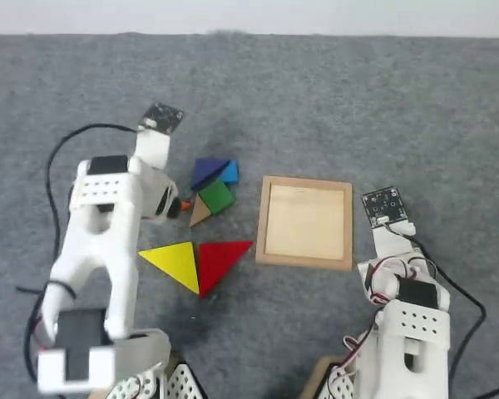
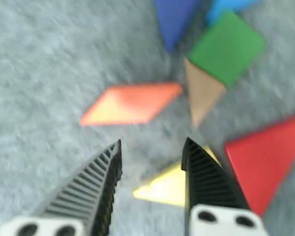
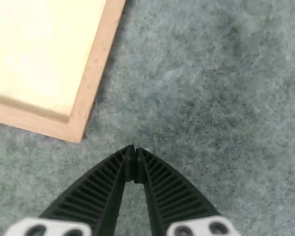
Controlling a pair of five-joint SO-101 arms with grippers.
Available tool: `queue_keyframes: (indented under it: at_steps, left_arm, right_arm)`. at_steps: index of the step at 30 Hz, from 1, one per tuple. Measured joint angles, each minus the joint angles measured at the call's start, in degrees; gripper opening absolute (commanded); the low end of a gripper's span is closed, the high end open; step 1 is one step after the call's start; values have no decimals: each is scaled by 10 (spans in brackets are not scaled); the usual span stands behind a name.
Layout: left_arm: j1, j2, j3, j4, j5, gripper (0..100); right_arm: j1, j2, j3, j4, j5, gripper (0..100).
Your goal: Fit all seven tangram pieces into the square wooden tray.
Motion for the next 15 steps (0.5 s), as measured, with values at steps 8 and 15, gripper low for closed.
queue_keyframes:
  at_steps: [8,15]
  left_arm:
    - [106,-56,84,32,-56,197]
    - [178,19,84,2,-49,225]
  right_arm:
    - [0,0,0,0,0,10]
    - [0,0,0,0,0,10]
